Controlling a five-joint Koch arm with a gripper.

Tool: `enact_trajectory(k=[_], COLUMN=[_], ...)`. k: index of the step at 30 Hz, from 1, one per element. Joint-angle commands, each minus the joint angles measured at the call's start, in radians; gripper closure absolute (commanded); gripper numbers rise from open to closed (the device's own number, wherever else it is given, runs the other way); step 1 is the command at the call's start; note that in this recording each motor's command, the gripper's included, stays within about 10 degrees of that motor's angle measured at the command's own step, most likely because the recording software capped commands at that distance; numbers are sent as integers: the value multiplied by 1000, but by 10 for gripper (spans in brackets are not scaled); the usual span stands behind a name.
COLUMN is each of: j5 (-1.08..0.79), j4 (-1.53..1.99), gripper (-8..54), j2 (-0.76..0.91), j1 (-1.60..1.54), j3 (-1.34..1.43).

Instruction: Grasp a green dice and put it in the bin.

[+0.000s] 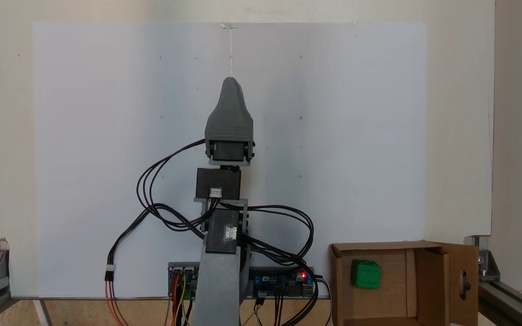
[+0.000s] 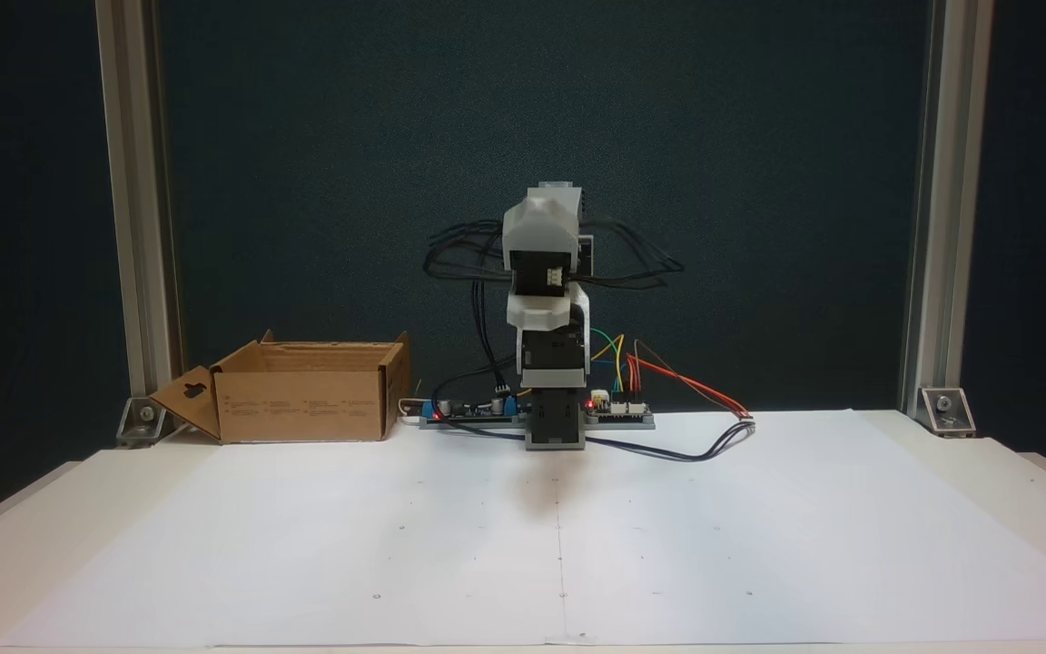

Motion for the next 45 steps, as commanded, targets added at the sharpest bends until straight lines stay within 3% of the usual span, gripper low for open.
enact_trajectory(k=[1,9,22,45], j5=[46,46,46,46], j4=[-167,-471,-635,-689], gripper=[16,15,14,11], j2=[110,109,109,107], j1=[-5,-8,-2,-3], j3=[15,247,534,592])
